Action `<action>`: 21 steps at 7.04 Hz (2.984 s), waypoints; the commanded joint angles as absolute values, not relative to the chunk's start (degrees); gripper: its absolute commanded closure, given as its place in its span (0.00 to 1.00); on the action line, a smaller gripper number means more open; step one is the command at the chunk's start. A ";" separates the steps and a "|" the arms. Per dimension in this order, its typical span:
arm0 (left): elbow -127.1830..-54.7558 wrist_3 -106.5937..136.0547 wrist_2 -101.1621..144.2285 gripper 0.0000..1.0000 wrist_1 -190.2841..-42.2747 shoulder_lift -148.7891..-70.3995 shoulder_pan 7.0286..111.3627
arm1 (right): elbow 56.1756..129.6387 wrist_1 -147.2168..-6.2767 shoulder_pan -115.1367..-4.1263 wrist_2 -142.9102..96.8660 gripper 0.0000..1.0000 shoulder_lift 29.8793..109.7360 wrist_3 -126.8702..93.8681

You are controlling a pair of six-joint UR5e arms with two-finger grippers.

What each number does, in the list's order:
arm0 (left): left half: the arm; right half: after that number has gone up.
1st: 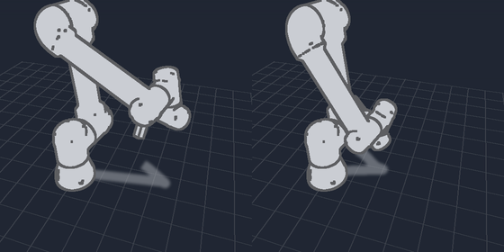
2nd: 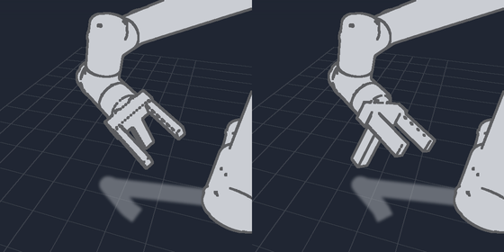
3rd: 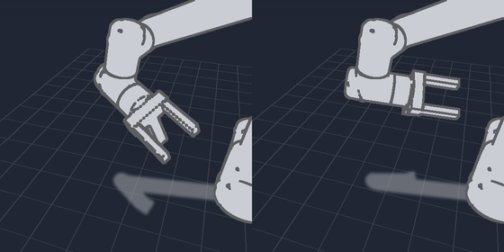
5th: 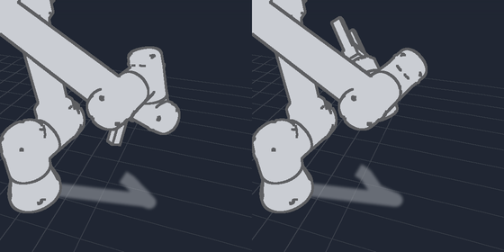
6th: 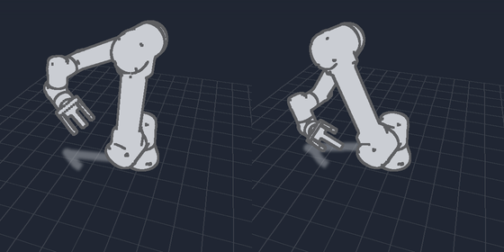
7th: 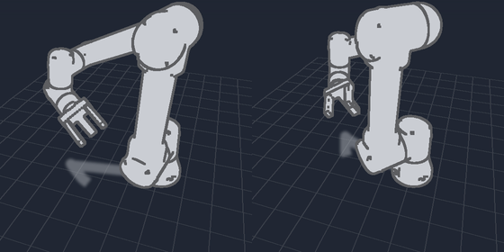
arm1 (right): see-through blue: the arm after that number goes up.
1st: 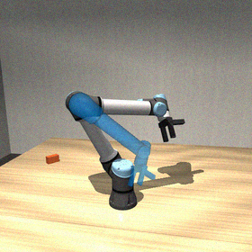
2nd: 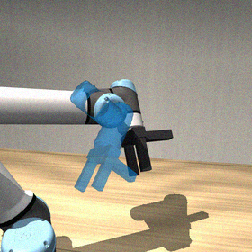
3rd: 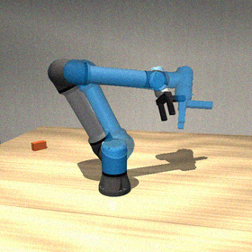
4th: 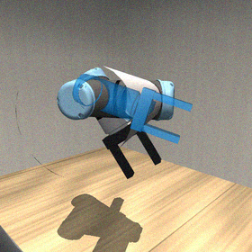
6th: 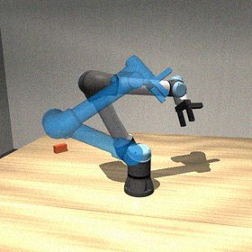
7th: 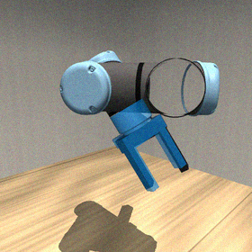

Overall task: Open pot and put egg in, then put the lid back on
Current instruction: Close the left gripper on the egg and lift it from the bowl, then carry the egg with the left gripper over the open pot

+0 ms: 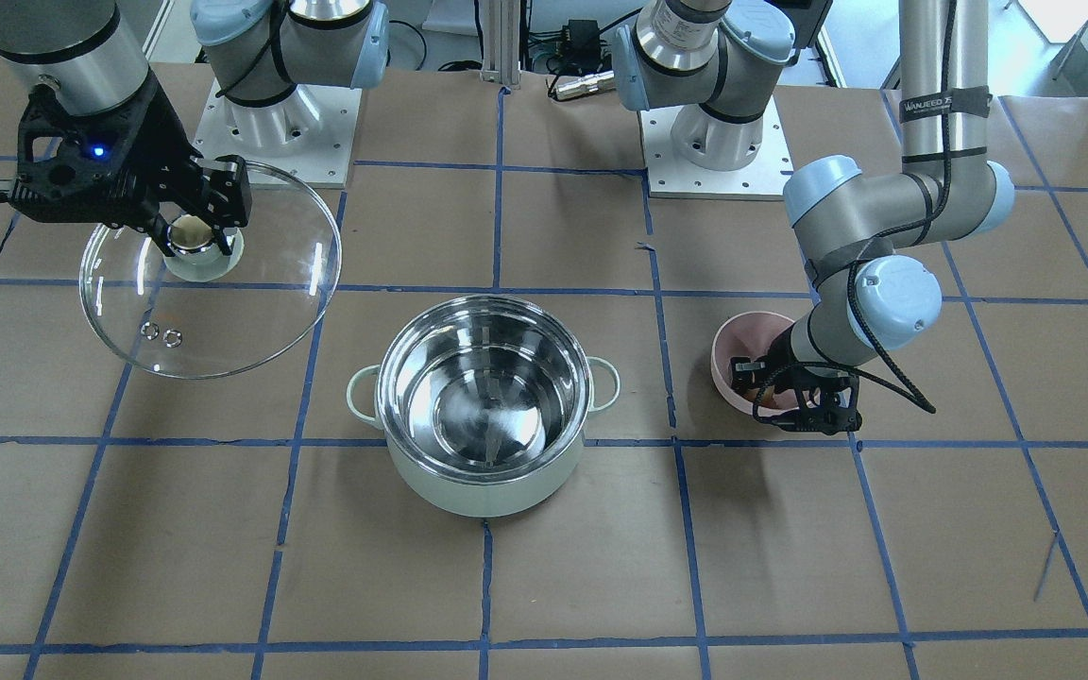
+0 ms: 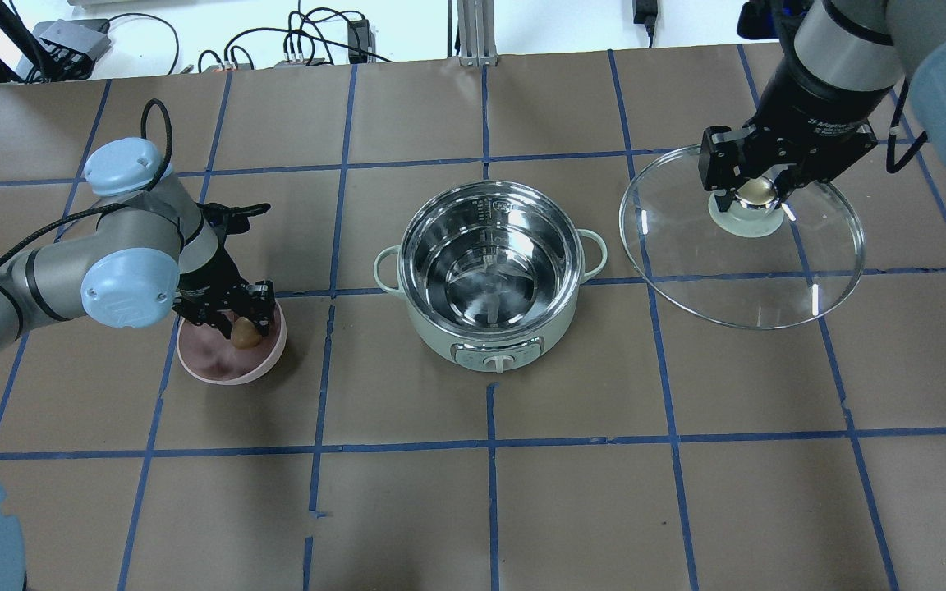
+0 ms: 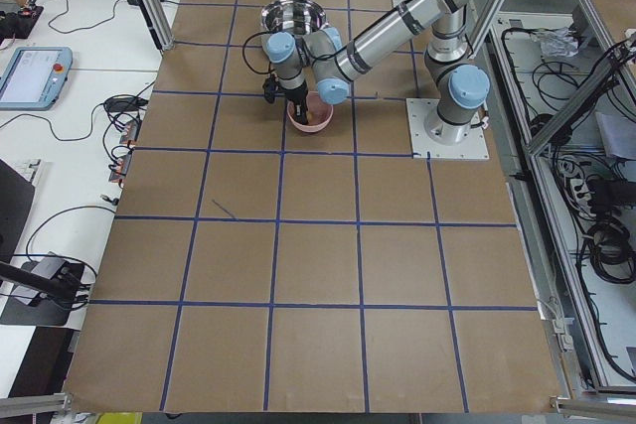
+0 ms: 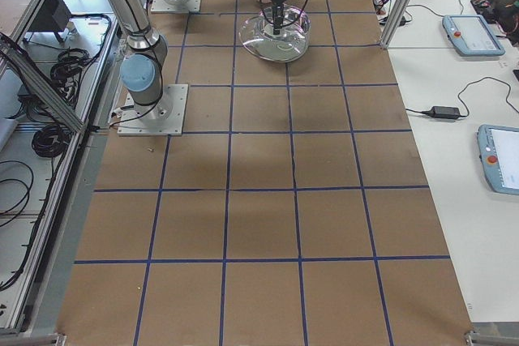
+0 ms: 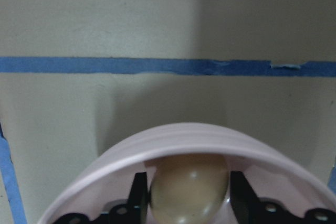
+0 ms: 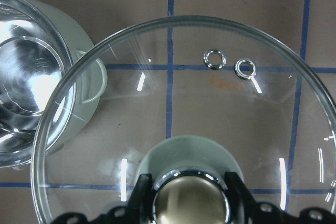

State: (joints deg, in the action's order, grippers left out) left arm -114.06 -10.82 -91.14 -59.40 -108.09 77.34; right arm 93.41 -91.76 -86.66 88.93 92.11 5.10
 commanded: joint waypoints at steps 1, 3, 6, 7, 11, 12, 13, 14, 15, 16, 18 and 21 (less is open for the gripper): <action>-114.26 -10.81 -91.14 0.67 -59.50 -107.84 77.34 | 93.43 -91.76 -86.66 88.86 0.67 92.11 5.10; -114.08 -10.90 -91.23 0.74 -59.50 -107.67 77.34 | 93.43 -91.76 -86.66 88.95 0.67 92.11 5.10; -113.47 -11.07 -91.06 0.79 -59.59 -106.62 77.43 | 93.43 -91.76 -86.66 88.95 0.67 92.11 5.10; -112.42 -11.34 -91.05 0.79 -60.02 -105.65 77.43 | 93.43 -91.76 -86.66 88.95 0.67 92.11 5.10; -107.96 -9.76 -91.14 0.79 -75.01 -96.33 79.19 | 93.43 -91.76 -86.66 89.03 0.67 92.11 5.10; -103.67 -6.28 -91.23 0.79 -79.15 -96.33 82.84 | 93.43 -91.76 -86.66 89.03 0.67 92.11 5.18; -101.10 0.55 -91.23 0.82 -79.54 -96.42 89.41 | 93.43 -91.67 -86.66 89.03 0.67 92.11 5.10; -99.25 8.10 -91.23 0.82 -79.02 -97.29 95.65 | 93.43 -91.67 -86.57 89.03 0.67 92.11 5.18; -97.49 12.96 -91.06 0.89 -78.14 -99.30 99.19 | 93.43 -91.67 -86.40 89.12 0.67 92.02 6.32; -96.25 18.92 -91.14 0.90 -75.00 -102.19 104.27 | 93.43 -91.58 -86.40 89.12 0.67 92.02 6.33; -92.75 27.39 -91.23 0.90 -66.64 -109.83 111.16 | 93.43 -91.58 -86.31 89.12 0.68 92.02 6.15; -89.03 31.64 -91.14 0.90 -66.62 -114.07 113.47 | 93.52 -91.41 -86.22 89.12 0.68 91.93 6.42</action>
State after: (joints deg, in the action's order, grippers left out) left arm -89.69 30.45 -91.21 -66.74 -112.43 112.84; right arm 93.49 -91.44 -86.25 89.12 91.96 6.37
